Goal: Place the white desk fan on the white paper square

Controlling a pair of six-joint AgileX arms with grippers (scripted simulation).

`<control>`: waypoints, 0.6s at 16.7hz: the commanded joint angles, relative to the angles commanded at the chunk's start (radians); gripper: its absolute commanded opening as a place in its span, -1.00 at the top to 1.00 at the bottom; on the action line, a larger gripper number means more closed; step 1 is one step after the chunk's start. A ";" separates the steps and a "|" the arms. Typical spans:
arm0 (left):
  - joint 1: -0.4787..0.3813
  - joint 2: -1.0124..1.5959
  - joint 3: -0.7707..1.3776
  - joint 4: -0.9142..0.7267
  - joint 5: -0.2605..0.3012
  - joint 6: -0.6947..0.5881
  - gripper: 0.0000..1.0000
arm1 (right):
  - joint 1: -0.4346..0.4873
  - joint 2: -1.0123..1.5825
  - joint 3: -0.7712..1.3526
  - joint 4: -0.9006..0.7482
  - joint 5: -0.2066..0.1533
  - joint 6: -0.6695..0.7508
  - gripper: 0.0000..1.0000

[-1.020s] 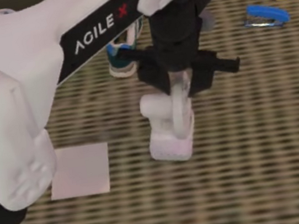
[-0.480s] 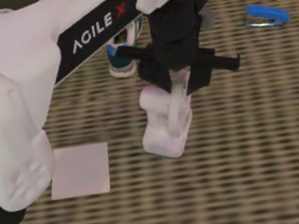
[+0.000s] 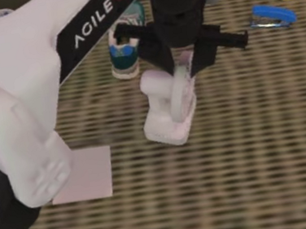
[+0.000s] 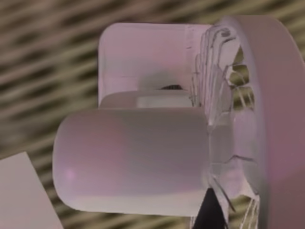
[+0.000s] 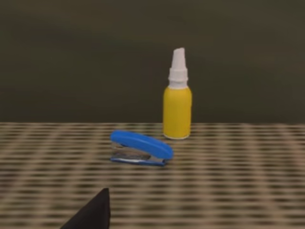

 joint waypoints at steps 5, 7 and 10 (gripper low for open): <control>0.008 0.048 0.148 -0.118 0.004 0.001 1.00 | 0.000 0.000 0.000 0.000 0.000 0.000 -1.00; 0.008 0.048 0.148 -0.118 0.004 0.001 1.00 | 0.000 0.000 0.000 0.000 0.000 0.000 -1.00; 0.005 0.039 0.137 -0.114 0.005 0.015 1.00 | 0.000 0.000 0.000 0.000 0.000 0.000 -1.00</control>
